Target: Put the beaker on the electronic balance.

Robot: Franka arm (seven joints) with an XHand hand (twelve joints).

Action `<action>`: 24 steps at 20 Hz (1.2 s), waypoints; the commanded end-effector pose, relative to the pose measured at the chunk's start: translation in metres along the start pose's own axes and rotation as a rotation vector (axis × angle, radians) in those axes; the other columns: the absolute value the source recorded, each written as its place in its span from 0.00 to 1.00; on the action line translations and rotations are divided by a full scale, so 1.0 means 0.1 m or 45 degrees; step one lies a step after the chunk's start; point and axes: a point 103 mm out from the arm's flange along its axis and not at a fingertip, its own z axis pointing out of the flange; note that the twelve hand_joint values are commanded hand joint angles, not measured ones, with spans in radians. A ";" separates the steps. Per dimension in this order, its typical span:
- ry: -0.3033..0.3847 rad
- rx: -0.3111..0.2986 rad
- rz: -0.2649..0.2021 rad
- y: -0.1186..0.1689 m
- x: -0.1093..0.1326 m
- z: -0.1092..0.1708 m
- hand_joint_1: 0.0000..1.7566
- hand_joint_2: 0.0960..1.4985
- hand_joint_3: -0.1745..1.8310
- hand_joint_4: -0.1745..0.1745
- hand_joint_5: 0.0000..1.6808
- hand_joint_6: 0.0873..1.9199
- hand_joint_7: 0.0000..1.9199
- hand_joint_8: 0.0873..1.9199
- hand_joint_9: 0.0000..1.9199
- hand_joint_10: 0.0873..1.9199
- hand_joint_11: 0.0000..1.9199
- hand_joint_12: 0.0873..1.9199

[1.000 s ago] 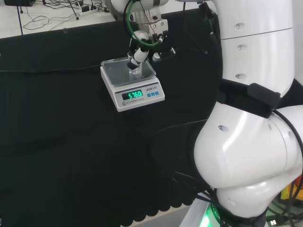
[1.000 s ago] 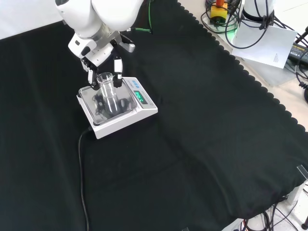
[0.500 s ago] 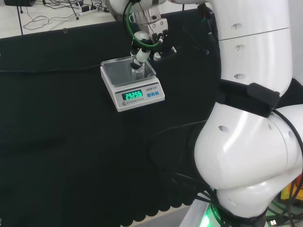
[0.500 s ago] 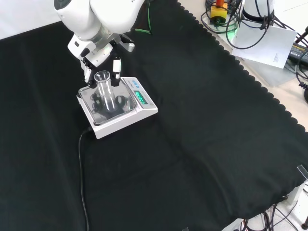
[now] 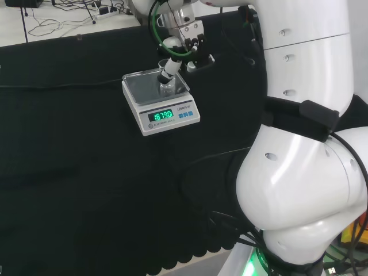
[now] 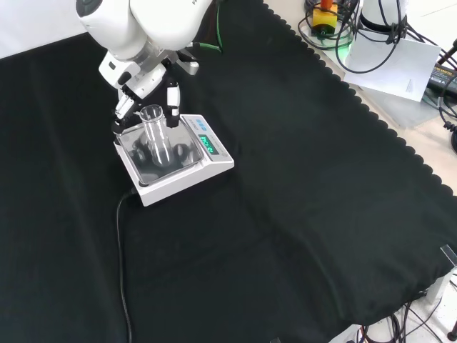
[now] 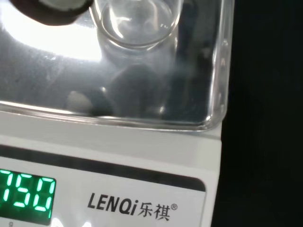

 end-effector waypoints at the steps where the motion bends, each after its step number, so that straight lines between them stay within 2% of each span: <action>1: -0.066 0.034 0.044 -0.11 -0.03 -0.08 0.35 0.47 0.02 0.56 0.04 0.00 0.02 0.19 0.22 0.40 0.30 0.69; 2: -0.070 0.035 0.047 -0.15 -0.04 -0.13 0.34 0.46 0.02 0.60 0.02 0.00 0.01 0.10 0.12 0.38 0.19 0.71; 3: -0.070 0.035 0.043 -0.20 -0.05 -0.18 0.33 0.46 0.03 0.62 0.01 0.00 0.00 0.03 0.06 0.26 0.11 0.70; 4: -0.072 0.029 0.042 -0.29 -0.06 -0.28 0.33 0.45 0.03 0.63 0.01 0.00 0.00 0.00 0.03 0.13 0.05 0.64; 6: -0.084 0.032 0.040 -0.49 -0.09 -0.46 0.30 0.45 0.05 0.64 0.00 0.00 0.00 0.00 0.01 0.00 0.01 0.47; 8: -0.118 0.002 0.038 -0.71 -0.12 -0.64 0.25 0.45 0.06 0.64 0.00 0.00 0.00 0.00 0.00 0.00 0.00 0.36; 10: -0.150 -0.018 0.039 -0.94 -0.17 -0.79 0.20 0.44 0.06 0.64 0.00 0.00 0.00 0.00 0.00 0.00 0.00 0.30; 12: -0.214 -0.026 0.058 -1.21 -0.23 -0.90 0.17 0.43 0.06 0.63 0.00 0.00 0.00 0.00 0.01 0.00 0.00 0.27; 15: -0.241 -0.039 0.065 -1.61 -0.33 -0.97 0.18 0.46 0.08 0.60 0.01 0.00 0.02 0.00 0.03 0.00 0.00 0.30; 16: -0.241 -0.042 0.069 -1.73 -0.38 -0.98 0.19 0.48 0.08 0.59 0.03 0.00 0.03 0.00 0.04 0.04 0.00 0.32; 18: -0.246 -0.051 0.094 -1.95 -0.47 -0.96 0.21 0.52 0.09 0.56 0.06 0.00 0.04 0.01 0.01 0.22 0.00 0.37; 20: -0.246 -0.060 0.113 -2.13 -0.55 -0.90 0.23 0.54 0.10 0.54 0.08 0.00 0.05 0.05 0.00 0.33 0.00 0.41; 24: -0.207 -0.034 0.136 -2.44 -0.71 -0.77 0.24 0.55 0.10 0.52 0.11 0.00 0.02 0.21 0.00 0.42 0.00 0.47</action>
